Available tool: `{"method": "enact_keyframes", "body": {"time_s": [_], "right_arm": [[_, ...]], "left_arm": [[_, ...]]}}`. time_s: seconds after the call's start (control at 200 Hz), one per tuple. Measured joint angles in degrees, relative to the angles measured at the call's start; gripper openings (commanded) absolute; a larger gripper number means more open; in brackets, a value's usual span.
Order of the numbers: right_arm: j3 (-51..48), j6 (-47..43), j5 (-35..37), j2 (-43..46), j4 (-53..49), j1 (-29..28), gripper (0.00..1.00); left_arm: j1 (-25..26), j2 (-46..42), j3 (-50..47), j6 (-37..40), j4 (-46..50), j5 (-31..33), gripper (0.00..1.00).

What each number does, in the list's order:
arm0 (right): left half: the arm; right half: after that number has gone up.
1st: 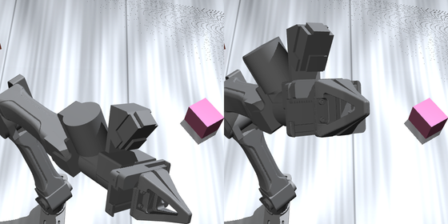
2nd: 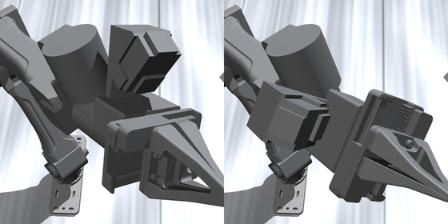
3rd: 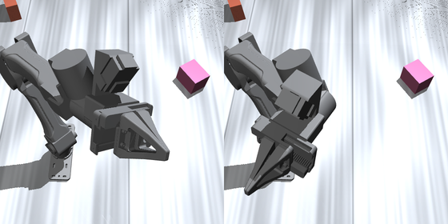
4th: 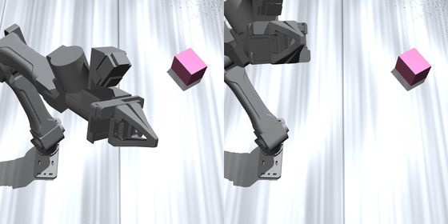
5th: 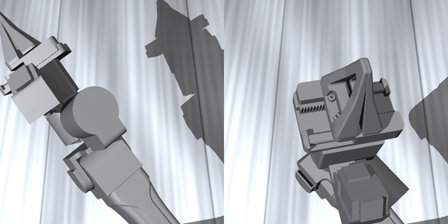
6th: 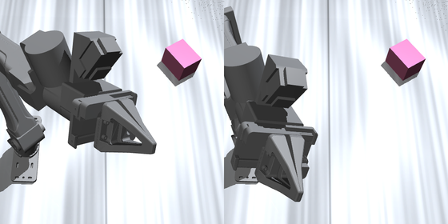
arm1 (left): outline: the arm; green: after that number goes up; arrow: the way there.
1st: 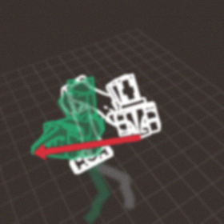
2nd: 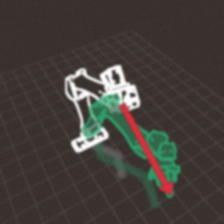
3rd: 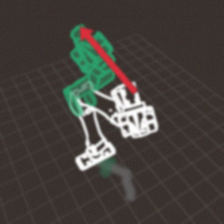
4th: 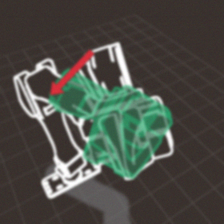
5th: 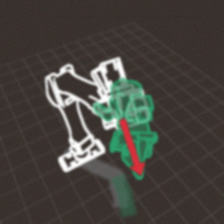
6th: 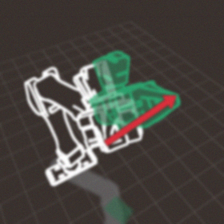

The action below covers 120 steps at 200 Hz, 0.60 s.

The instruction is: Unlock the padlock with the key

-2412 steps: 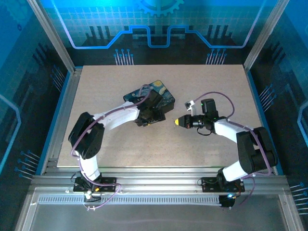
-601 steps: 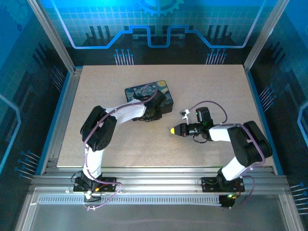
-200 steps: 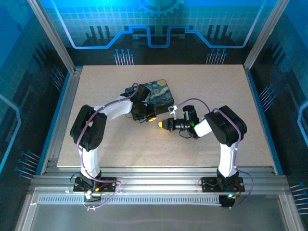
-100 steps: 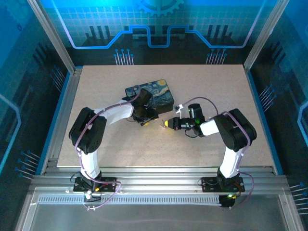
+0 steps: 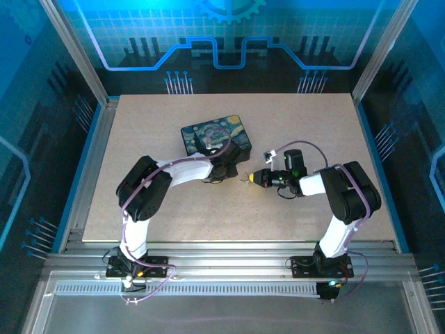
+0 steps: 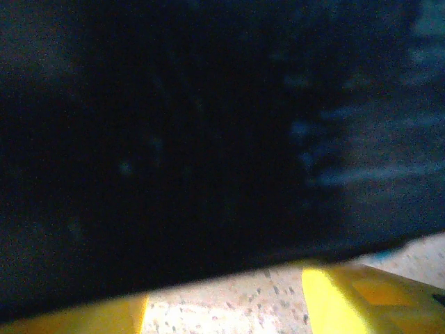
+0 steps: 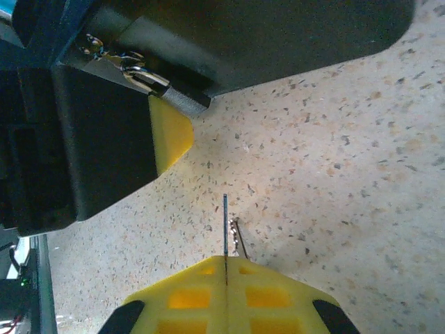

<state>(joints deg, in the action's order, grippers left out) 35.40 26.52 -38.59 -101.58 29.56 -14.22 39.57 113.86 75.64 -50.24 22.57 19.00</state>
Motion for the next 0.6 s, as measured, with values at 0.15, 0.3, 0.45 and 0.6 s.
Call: {"method": "enact_keyframes", "body": {"time_s": [0.15, 0.3, 0.45, 0.6], "right_arm": [[-0.5, 0.0, -0.6, 0.1, 0.0, 0.1, 0.0], [-0.7, 0.0, -1.0, 1.2, 0.0, 0.1, 0.0], [-0.7, 0.2, -1.3, 1.9, 0.4, 0.2, 0.0], [-1.0, 0.4, -2.0, 1.9, 0.9, 0.1, 0.0]], "left_arm": [[0.1, 1.4, 1.5, 0.2, -0.5, 4.8, 0.56], [0.5, 3.1, 2.5, 0.2, -1.2, 8.1, 0.52], [1.0, 4.9, 3.1, 0.1, -2.0, 10.3, 0.46], [1.1, 5.5, 3.3, 0.0, -2.5, 11.8, 0.4]]}}
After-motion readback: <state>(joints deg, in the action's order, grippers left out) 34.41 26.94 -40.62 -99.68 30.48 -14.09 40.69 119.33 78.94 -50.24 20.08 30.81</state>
